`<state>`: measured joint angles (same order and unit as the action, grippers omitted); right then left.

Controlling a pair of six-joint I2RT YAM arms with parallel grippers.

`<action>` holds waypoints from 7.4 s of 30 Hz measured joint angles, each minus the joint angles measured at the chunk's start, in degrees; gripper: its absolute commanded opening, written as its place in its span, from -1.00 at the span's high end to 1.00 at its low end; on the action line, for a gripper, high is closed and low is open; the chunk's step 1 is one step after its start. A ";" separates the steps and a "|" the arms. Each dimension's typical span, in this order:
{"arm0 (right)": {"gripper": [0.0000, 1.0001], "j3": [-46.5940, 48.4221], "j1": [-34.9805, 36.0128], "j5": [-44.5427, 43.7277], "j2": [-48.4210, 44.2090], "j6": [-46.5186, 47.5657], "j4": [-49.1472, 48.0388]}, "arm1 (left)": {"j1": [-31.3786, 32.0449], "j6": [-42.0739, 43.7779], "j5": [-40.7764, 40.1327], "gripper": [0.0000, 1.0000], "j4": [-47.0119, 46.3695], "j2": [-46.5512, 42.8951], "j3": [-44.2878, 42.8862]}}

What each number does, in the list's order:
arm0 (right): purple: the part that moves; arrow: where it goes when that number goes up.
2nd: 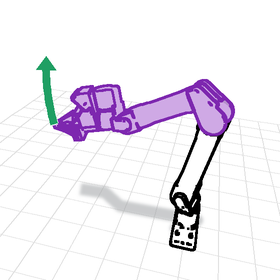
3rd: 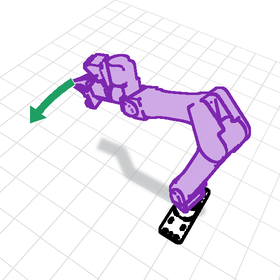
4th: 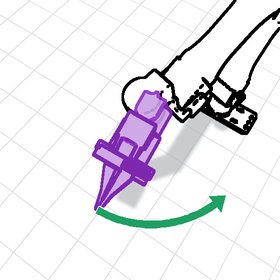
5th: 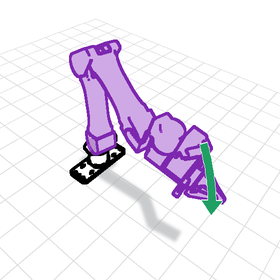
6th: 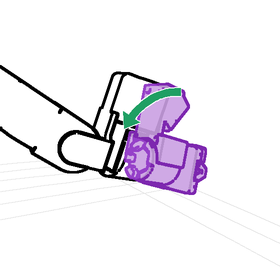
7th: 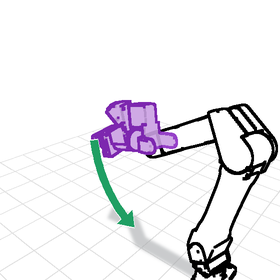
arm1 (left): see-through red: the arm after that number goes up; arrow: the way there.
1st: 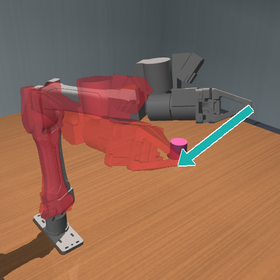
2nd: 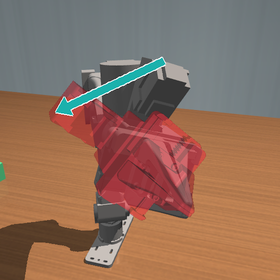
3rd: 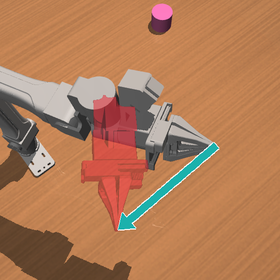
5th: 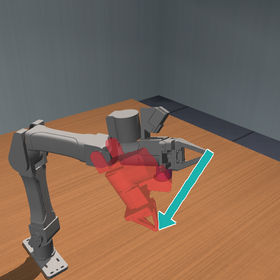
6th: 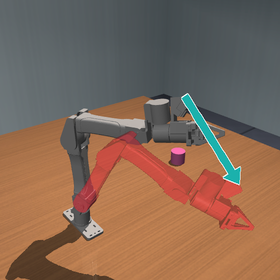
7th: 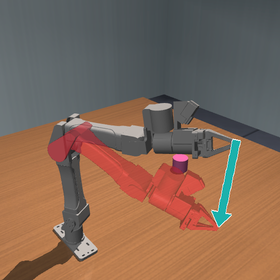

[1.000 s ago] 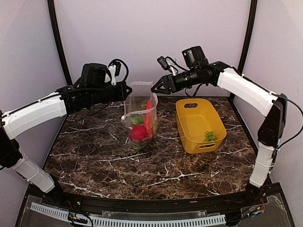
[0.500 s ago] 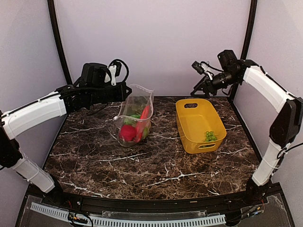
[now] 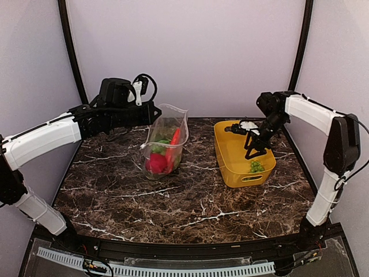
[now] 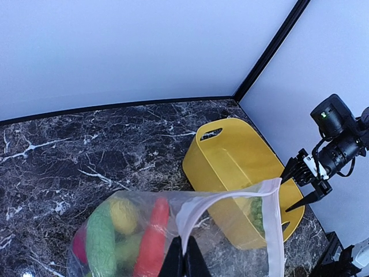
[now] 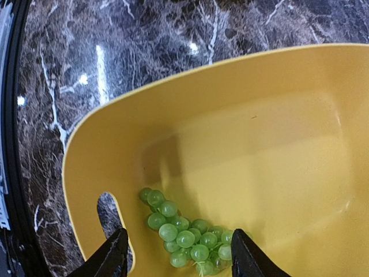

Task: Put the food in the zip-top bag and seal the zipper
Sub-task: Pick up the fake fruit from the bin, then place the fake fruit in the zipper food storage bag, then pass from the left arm to the right, then hold the zipper food storage bag at the center of the board.

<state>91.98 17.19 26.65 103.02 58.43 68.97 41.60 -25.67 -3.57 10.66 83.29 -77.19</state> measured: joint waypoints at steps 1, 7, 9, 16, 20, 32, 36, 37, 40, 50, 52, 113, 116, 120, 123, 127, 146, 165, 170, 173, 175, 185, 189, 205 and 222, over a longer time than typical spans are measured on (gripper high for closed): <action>-0.21 -0.52 0.00 -0.90 0.28 0.98 -0.02 | 0.00 -0.20 0.04 0.98 -0.20 0.00 0.17; -0.22 -4.92 0.00 -6.97 2.95 4.55 -1.44 | 0.00 -1.11 0.63 0.98 -1.46 0.00 1.29; -0.23 -5.88 0.11 -8.59 4.17 5.22 -2.16 | 0.00 -1.46 0.94 0.98 -1.77 0.00 1.51; -0.15 -10.67 1.49 -14.32 7.48 6.45 -5.57 | 0.00 -1.97 1.25 0.99 -1.99 0.00 1.60; 0.43 -11.45 2.38 -16.50 8.37 5.90 -7.61 | 0.00 -2.10 1.27 0.99 -1.99 0.00 1.62; 1.00 -5.57 2.43 -17.22 6.27 2.75 -6.73 | 0.00 -3.13 1.68 0.98 -2.64 0.00 2.36; 1.00 -1.68 1.79 -14.40 2.99 1.40 -5.22 | 0.00 -3.48 2.19 0.98 -2.97 0.00 2.36; 1.00 -0.61 1.60 -13.66 2.34 1.01 -4.83 | 0.00 -3.50 2.27 0.99 -3.02 0.00 2.36; 1.00 3.80 1.09 -10.01 1.05 -0.57 -2.93 | 0.00 -3.58 2.49 0.98 -3.28 0.00 2.36; 1.00 20.37 0.59 7.19 0.83 -6.78 4.83 | 0.00 -4.70 2.69 0.98 -3.43 0.39 2.36; 1.00 24.24 0.59 11.45 0.83 -8.22 5.70 | 0.00 -4.85 2.69 0.98 -3.69 0.55 2.36; -0.12 11.13 16.20 32.81 2.40 -51.74 -51.17 | -0.63 -10.49 4.74 0.98 -8.00 2.19 4.13; -0.18 11.34 16.22 29.35 0.22 -51.80 -49.57 | -0.63 -10.64 4.90 0.99 -8.26 2.19 4.24; -0.23 11.76 16.22 25.59 -0.83 -51.12 -46.38 | -0.66 -10.64 5.16 0.98 -8.48 2.14 4.31; -0.25 11.78 16.28 23.69 -0.48 -49.35 -42.14 | -0.74 -10.62 5.46 0.98 -8.66 1.97 4.59; -0.28 13.31 16.41 22.18 1.62 -47.45 -37.22 | -0.92 -10.56 6.29 0.99 -9.07 1.95 4.94; 0.15 27.12 20.39 12.20 14.01 -38.88 -24.20 | -0.96 -5.66 13.86 0.99 -6.91 1.99 5.03; 0.48 32.02 27.21 0.37 15.23 -32.06 -17.57 | -0.96 -2.99 15.82 0.98 -3.54 4.66 0.98; 1.00 32.06 27.08 -5.25 15.23 -31.93 -17.86 | -0.96 -1.46 16.22 0.65 -2.75 4.90 0.26; 1.00 31.91 26.91 -6.95 15.02 -32.61 -17.94 | -0.96 1.01 16.15 0.15 -2.21 4.90 0.13; 1.00 31.58 26.88 -7.06 14.47 -32.87 -17.92 | -0.94 3.39 16.11 -0.12 -1.86 4.79 0.13; 1.00 30.23 24.94 -2.45 9.51 -37.11 -17.44 | 0.22 17.86 13.92 -0.37 -4.87 -16.55 19.71; 1.00 29.05 24.00 -0.90 8.59 -38.12 -17.20 | 2.08 21.51 13.40 -0.36 -8.37 -25.44 29.68; 1.00 28.20 23.34 0.44 8.50 -39.26 -16.94 | 11.17 28.79 9.18 -0.18 -29.53 -18.62 41.75; 1.00 28.20 22.80 0.04 8.50 -39.50 -16.94 | 11.19 30.91 7.54 0.41 -47.28 -11.28 42.45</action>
<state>120.18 39.99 26.70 111.53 18.94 52.03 52.80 5.23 3.97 -36.62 72.01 -34.74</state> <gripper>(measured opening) 0.004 0.307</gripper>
